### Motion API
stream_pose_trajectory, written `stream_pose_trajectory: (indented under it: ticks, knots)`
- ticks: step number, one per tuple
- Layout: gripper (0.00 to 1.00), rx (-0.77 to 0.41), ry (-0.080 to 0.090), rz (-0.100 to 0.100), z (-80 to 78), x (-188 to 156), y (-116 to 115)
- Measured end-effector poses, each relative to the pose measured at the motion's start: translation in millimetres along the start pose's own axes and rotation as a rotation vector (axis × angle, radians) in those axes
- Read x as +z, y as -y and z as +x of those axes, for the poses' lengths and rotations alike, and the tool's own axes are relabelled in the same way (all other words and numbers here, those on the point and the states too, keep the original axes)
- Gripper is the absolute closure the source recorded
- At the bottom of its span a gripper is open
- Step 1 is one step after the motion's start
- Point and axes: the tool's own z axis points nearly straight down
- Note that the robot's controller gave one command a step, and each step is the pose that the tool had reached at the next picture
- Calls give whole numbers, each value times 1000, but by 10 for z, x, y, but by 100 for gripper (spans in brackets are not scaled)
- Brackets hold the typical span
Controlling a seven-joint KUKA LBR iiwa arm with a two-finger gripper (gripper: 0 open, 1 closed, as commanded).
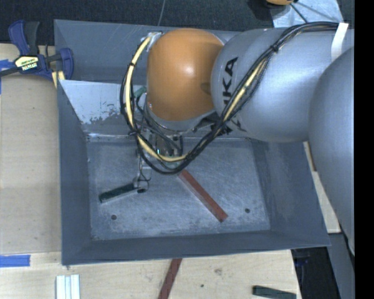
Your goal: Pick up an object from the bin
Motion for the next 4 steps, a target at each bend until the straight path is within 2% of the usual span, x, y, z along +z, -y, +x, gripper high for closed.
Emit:
stream_pose_trajectory:
  ticks: [1, 2, 3, 4]
  knots:
    - [0, 3, 8, -2, -20, -45, 9]
    - [0, -95, 12, -2, 20, 315, 34]
    - [0, -371, 10, 0, -122, 871, -28]
    - [100, -460, 8, -1, 391, 1266, 100]
